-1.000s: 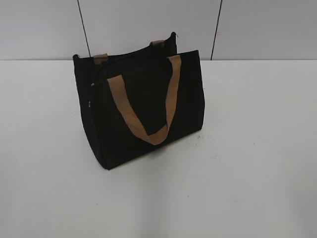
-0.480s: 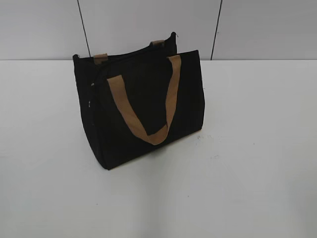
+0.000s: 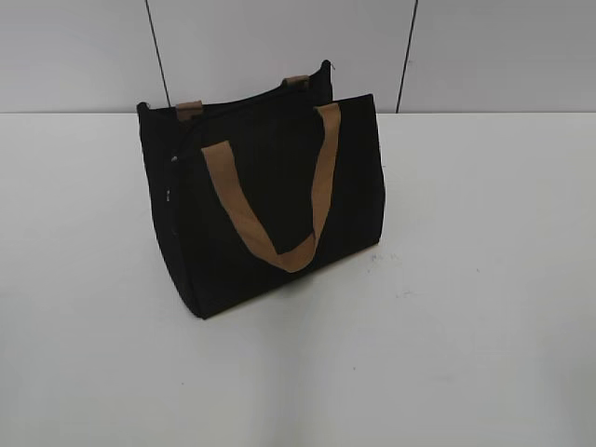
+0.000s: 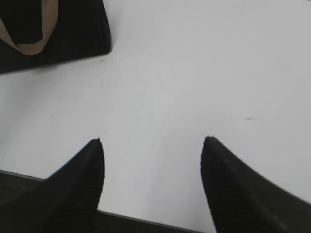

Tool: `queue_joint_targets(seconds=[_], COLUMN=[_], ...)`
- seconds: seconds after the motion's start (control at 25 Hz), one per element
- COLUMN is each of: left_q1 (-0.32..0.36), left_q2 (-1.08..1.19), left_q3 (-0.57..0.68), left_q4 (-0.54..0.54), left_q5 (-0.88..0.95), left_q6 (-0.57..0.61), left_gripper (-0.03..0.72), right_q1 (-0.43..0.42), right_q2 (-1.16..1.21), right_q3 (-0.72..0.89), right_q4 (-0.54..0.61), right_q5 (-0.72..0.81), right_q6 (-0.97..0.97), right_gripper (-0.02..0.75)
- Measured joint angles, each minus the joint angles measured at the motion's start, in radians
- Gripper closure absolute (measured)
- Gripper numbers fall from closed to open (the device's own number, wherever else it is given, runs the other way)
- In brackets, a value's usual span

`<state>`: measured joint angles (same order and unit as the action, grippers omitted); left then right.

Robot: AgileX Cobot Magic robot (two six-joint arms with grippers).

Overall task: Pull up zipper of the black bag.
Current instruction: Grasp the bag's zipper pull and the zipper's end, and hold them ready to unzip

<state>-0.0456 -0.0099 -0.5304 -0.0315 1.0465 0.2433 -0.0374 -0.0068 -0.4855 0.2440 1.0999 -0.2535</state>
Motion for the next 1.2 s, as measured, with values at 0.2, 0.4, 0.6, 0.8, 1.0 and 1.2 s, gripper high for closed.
queue_joint_targets(seconds=[0.2, 0.4, 0.6, 0.8, 1.0, 1.2], left_q1=[0.0, 0.0, 0.0, 0.0, 0.0, 0.0], left_q2=[0.0, 0.027, 0.092, 0.217, 0.368, 0.497], left_q3=[0.0, -0.001, -0.029, -0.029, -0.029, -0.029], left_q4=[0.0, -0.038, -0.143, -0.287, -0.446, -0.616], left_q5=[0.0, -0.002, -0.039, -0.093, -0.178, -0.25], left_q6=[0.0, 0.0, 0.007, 0.176, 0.42, 0.665], left_gripper=[0.439, 0.304, 0.249, 0.244, 0.244, 0.244], right_q1=[0.0, 0.0, 0.0, 0.0, 0.0, 0.0], right_q2=[0.0, 0.0, 0.0, 0.088, 0.28, 0.466], right_q3=[0.0, 0.0, -0.008, -0.08, -0.19, -0.302], right_q4=[0.0, 0.0, 0.0, 0.0, 0.0, 0.009], right_q5=[0.0, -0.001, -0.008, -0.026, -0.035, -0.037], right_q6=[0.0, 0.0, -0.001, -0.004, -0.022, -0.077], right_gripper=[0.251, 0.251, 0.251, 0.251, 0.251, 0.251])
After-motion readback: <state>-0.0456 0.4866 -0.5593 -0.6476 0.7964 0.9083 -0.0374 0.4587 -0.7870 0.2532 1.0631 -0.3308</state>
